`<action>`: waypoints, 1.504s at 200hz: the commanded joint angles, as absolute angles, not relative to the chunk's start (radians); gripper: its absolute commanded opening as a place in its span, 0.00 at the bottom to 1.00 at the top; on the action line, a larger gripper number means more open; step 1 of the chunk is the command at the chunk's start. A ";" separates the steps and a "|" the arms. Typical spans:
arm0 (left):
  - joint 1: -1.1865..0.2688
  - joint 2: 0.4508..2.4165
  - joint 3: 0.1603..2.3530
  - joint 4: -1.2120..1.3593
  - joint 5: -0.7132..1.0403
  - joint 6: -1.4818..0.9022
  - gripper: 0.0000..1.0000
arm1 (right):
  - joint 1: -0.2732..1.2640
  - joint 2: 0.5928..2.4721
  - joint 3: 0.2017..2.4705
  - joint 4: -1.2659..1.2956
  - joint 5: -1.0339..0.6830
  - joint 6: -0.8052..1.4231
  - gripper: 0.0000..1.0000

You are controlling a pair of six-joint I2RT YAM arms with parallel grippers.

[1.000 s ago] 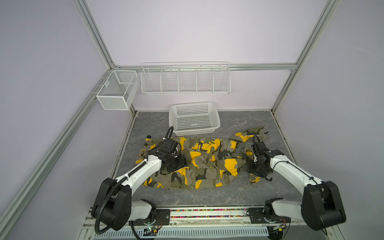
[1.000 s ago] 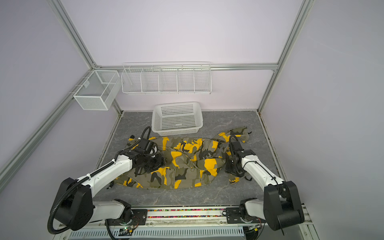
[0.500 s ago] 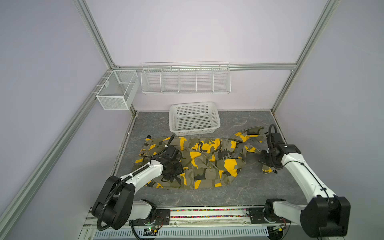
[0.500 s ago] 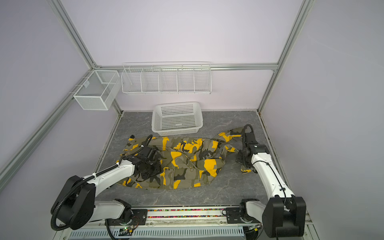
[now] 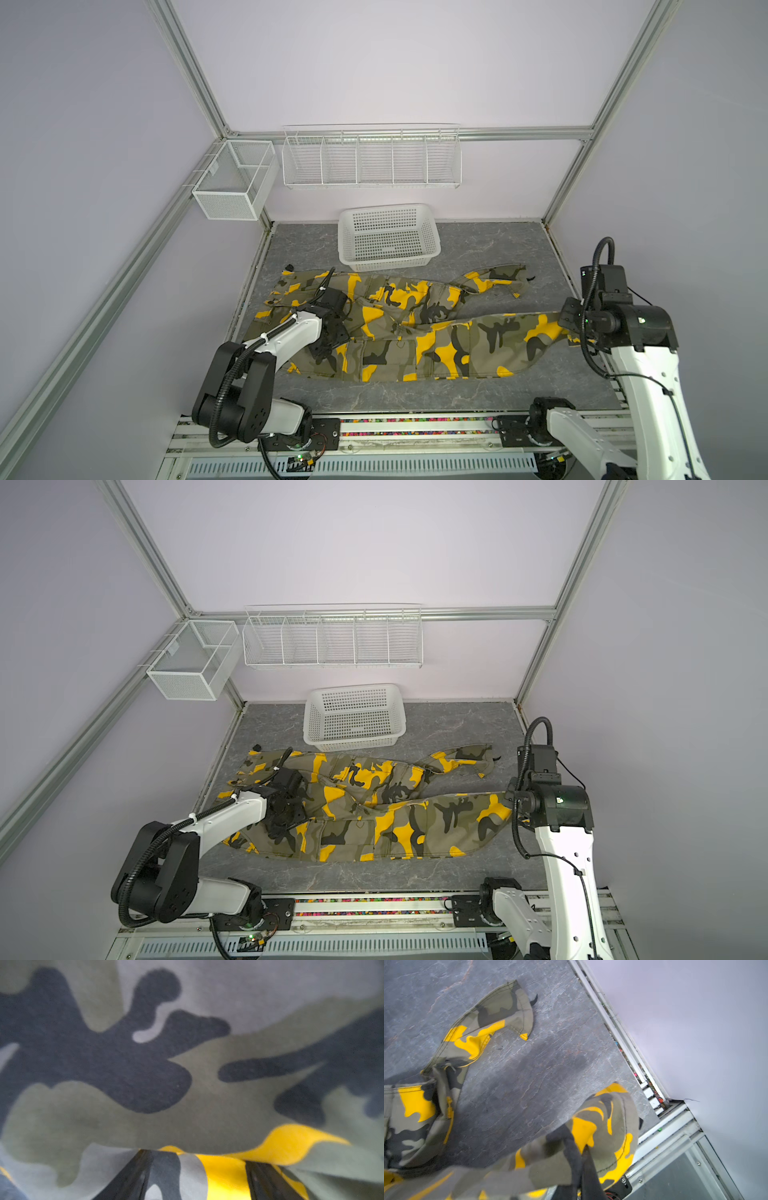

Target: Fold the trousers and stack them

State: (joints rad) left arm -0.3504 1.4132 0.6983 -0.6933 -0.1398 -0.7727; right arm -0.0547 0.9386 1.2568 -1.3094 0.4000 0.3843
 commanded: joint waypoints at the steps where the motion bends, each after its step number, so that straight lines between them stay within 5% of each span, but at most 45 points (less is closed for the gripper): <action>1: -0.315 1.436 0.710 -0.751 -0.203 -0.725 0.71 | -0.107 0.992 1.234 -1.303 0.466 0.333 0.06; 69: -0.313 1.425 0.680 -0.683 -0.102 -0.696 0.71 | -0.230 1.424 1.150 -1.072 0.241 0.107 0.08; 105: -0.313 1.390 0.661 -0.690 -0.102 -0.690 0.71 | -0.251 1.682 1.252 -1.005 0.307 -0.023 0.13; 151: -0.313 1.320 0.661 -0.722 -0.086 -0.695 0.71 | -0.260 1.878 1.425 -1.001 0.283 -0.100 0.38; 203: -0.313 1.227 0.770 -0.828 -0.021 -0.676 0.72 | -0.299 1.745 1.372 -0.984 0.280 -0.045 0.64; 259: -0.313 1.310 0.853 -0.826 0.049 -0.597 0.72 | -0.443 1.798 1.446 -0.971 0.132 0.000 0.73; 301: -0.313 1.316 0.871 -0.827 0.080 -0.594 0.72 | -0.425 1.774 1.455 -1.003 0.058 0.072 0.70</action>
